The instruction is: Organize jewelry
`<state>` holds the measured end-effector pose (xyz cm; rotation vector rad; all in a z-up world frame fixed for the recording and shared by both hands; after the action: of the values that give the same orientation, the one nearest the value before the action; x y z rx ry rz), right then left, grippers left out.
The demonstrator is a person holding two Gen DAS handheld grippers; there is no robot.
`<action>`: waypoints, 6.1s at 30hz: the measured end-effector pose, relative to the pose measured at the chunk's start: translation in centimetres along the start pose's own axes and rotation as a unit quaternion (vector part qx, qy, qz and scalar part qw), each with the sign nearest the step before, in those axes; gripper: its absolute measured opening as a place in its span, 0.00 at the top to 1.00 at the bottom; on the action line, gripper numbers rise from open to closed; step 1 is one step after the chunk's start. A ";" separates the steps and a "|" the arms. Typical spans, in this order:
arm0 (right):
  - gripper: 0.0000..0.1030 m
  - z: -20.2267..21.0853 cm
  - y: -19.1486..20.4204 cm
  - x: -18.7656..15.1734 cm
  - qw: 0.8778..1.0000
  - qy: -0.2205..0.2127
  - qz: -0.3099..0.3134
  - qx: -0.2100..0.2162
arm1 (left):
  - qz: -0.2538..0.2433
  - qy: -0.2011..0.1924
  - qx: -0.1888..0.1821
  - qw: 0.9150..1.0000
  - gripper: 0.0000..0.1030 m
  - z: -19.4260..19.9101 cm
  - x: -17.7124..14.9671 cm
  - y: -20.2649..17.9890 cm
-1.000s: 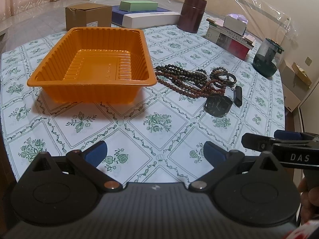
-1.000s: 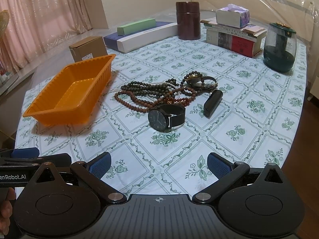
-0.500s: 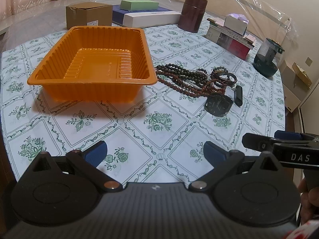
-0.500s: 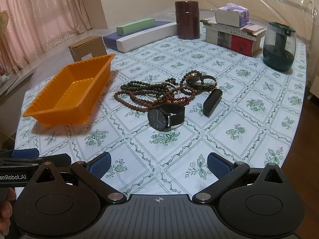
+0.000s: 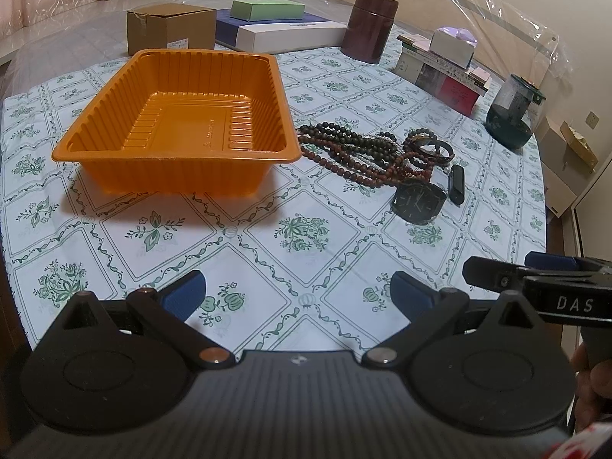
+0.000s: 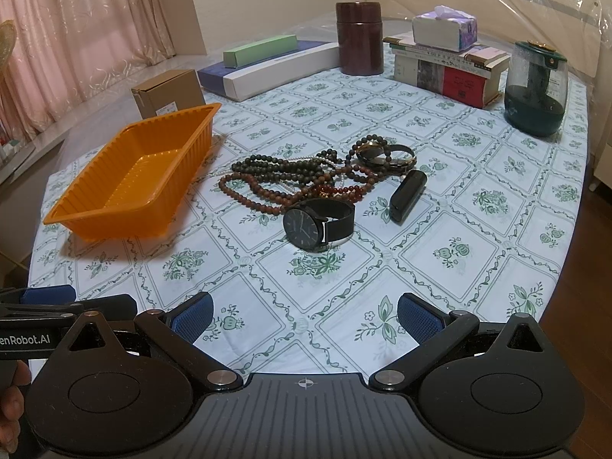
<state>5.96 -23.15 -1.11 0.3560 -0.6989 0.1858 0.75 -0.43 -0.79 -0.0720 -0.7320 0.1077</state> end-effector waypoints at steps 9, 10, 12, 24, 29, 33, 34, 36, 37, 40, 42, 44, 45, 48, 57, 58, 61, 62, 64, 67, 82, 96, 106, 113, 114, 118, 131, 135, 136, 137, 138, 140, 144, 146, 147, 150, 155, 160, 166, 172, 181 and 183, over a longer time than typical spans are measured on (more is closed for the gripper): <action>0.01 -0.1 0.0 0.0 1.000 0.000 0.000 0.000 | 0.005 -0.002 0.000 1.000 0.01 0.0 0.0 0.0; 0.01 -0.1 0.0 0.0 1.000 0.000 0.000 0.000 | 0.007 -0.001 -0.001 1.000 0.01 0.0 0.0 0.1; 0.01 -0.1 0.1 -0.1 1.000 0.000 0.000 0.000 | 0.007 -0.002 -0.001 1.000 0.01 0.0 0.0 0.1; 0.01 -0.3 0.2 -0.1 1.000 0.000 -0.005 0.002 | 0.157 -0.098 -0.048 0.982 0.01 2.1 -0.2 4.6; 0.01 -0.9 0.4 0.1 1.000 0.005 -0.003 0.000 | 0.263 -0.188 -0.009 0.946 0.03 3.7 -0.9 10.2; 0.01 -1.5 0.9 0.2 1.000 0.011 0.005 0.000 | 0.312 -0.210 0.013 0.927 0.09 3.2 -0.7 14.8; 0.01 -1.8 1.0 0.2 1.000 0.013 0.007 -0.001 | 0.321 -0.210 0.014 0.923 0.12 2.7 -0.4 15.8; 0.01 -2.2 1.2 0.3 1.000 0.015 0.010 -0.003 | 0.332 -0.208 0.008 0.920 0.16 1.7 0.1 17.8; 0.01 -2.4 1.3 0.4 1.000 0.017 0.011 -0.004 | 0.334 -0.205 0.003 0.920 0.19 1.1 0.3 18.6; 0.01 -3.1 1.5 0.5 1.000 0.021 0.016 -0.009 | 0.338 -0.199 -0.012 0.920 0.28 -0.9 0.6 20.4; 0.01 -3.5 1.7 0.7 0.999 0.025 0.019 -0.011 | 0.338 -0.198 -0.024 0.920 0.32 -2.3 0.8 21.2; 0.01 -4.0 1.9 0.8 0.999 0.029 0.024 -0.015 | 0.338 -0.196 -0.038 0.920 0.40 -3.5 1.1 21.7; 0.01 -4.2 1.9 0.8 0.999 0.031 0.025 -0.016 | 0.337 -0.193 -0.043 0.921 0.44 -4.0 1.2 21.9; 0.01 -4.8 2.1 0.9 0.999 0.037 0.029 -0.021 | 0.336 -0.184 -0.052 0.922 0.53 -5.2 1.6 22.1; 0.01 -6.4 2.7 1.2 0.998 0.047 0.037 -0.020 | 0.318 -0.167 -0.043 0.932 0.84 -6.2 2.4 22.4; 0.01 -6.5 2.8 1.2 0.998 0.047 0.038 -0.020 | 0.319 -0.165 -0.044 0.932 0.86 -6.2 2.4 22.4; 0.01 -6.6 2.8 1.4 0.998 0.044 0.036 -0.018 | 0.311 -0.154 -0.041 0.937 0.89 -6.0 2.4 22.3; 0.01 -6.6 2.7 1.4 0.998 0.042 0.034 -0.017 | 0.308 -0.152 -0.038 0.938 0.89 -5.9 2.4 22.2; 0.01 -6.5 2.4 1.6 0.999 0.040 0.030 -0.016 | 0.307 -0.149 -0.034 0.939 0.89 -5.9 2.4 22.0; 0.01 -6.4 2.0 1.7 0.999 0.037 0.022 -0.015 | 0.318 -0.149 -0.028 0.936 0.89 -6.1 2.3 22.1; 0.01 -6.0 0.3 1.8 1.000 0.016 -0.011 -0.006 | 0.174 -0.133 0.035 0.975 0.91 -4.6 5.3 18.8; 0.23 -8.8 -1.0 3.7 0.999 -0.036 -0.018 -0.007 | -0.056 -0.149 0.111 0.981 0.91 -1.6 8.6 14.5; 0.31 -11.7 -1.5 3.9 0.999 -0.026 0.002 -0.018 | -0.106 -0.148 0.134 0.974 0.90 -1.7 8.0 14.2; 0.72 -11.4 -1.0 4.0 0.999 -0.037 0.009 -0.016 | -0.099 -0.150 0.129 0.975 0.91 -1.5 8.3 14.0; 0.73 -11.3 -0.9 4.0 0.999 -0.037 0.009 -0.015 | -0.099 -0.150 0.128 0.975 0.91 -1.5 8.4 13.9; 0.80 -10.0 0.7 5.0 0.998 -0.058 0.018 0.008 | -0.106 -0.152 0.128 0.974 0.91 -1.4 8.5 13.6; 0.80 -12.4 12.0 7.7 0.979 -0.030 0.074 0.187 | -0.101 -0.151 0.129 0.975 0.91 -1.3 8.5 13.7; 0.77 -13.3 13.0 6.9 0.974 -0.003 0.067 0.216 | -0.098 -0.153 0.127 0.975 0.91 -1.2 8.6 13.8; 0.75 -13.5 13.0 6.8 0.972 0.000 0.065 0.225 | -0.097 -0.153 0.127 0.975 0.91 -1.2 8.6 13.8; 0.70 -13.6 12.9 6.8 0.971 0.001 0.062 0.231 | -0.097 -0.151 0.123 0.976 0.91 -1.3 8.5 13.8; 0.61 -13.6 12.7 6.8 0.971 -0.004 0.058 0.234 | -0.096 -0.153 0.123 0.976 0.94 -1.3 8.5 13.8; 0.53 -13.1 12.2 6.9 0.971 -0.017 0.053 0.231 | -0.100 -0.149 0.129 0.975 0.94 -1.4 8.4 13.7; 0.53 -11.5 9.9 6.8 0.979 -0.049 0.056 0.190 | -0.094 -0.149 0.128 0.976 0.94 -1.3 8.4 13.9; 0.53 -10.7 7.4 6.4 0.986 -0.059 0.043 0.152 | -0.093 -0.149 0.128 0.976 0.94 -1.4 8.3 14.0; 0.52 -10.5 6.0 6.2 0.989 -0.061 0.034 0.129 | -0.091 -0.148 0.127 0.977 0.94 -1.4 8.3 14.0; 0.52 -10.3 1.8 5.5 0.997 -0.064 0.014 0.048 | -0.077 -0.146 0.125 0.978 0.94 -1.5 8.2 14.3; 0.52 -10.6 -3.5 5.6 0.998 -0.059 -0.023 -0.026 | -0.066 -0.145 0.125 0.979 0.94 -1.4 8.1 14.4; 0.52 -10.3 -7.0 6.3 0.992 -0.086 -0.042 -0.081 | -0.069 -0.145 0.126 0.979 0.94 -1.3 8.2 14.1; 0.52 -9.3 -8.7 7.5 0.986 -0.119 -0.041 -0.109 | -0.070 -0.145 0.128 0.979 0.94 -1.4 8.3 14.1; 0.53 -11.5 -10.4 7.7 0.986 -0.086 -0.037 -0.140 | -0.070 -0.145 0.128 0.979 0.94 -1.3 8.4 14.1; 0.81 -12.0 -9.3 6.9 0.989 -0.066 -0.009 -0.130 | -0.070 -0.145 0.127 0.979 0.94 -1.2 8.4 14.0; 0.81 -11.4 -8.4 7.0 0.991 -0.068 -0.007 -0.119 | -0.071 -0.145 0.127 0.979 0.94 -1.2 8.4 14.0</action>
<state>20.39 -26.19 -6.75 0.1465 -0.8437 0.0638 6.70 14.48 2.44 0.2450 -1.0059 0.0761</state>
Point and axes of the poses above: each gripper's, at about its wrist camera, not at the fingertips, and z roughly against the way its jaws point, y to its left, x to its top, the point moved 1 cm from there along -z, roughly the way its jaws point, and after that the axes turned 6 degrees about -z, right-handed, at the moved point
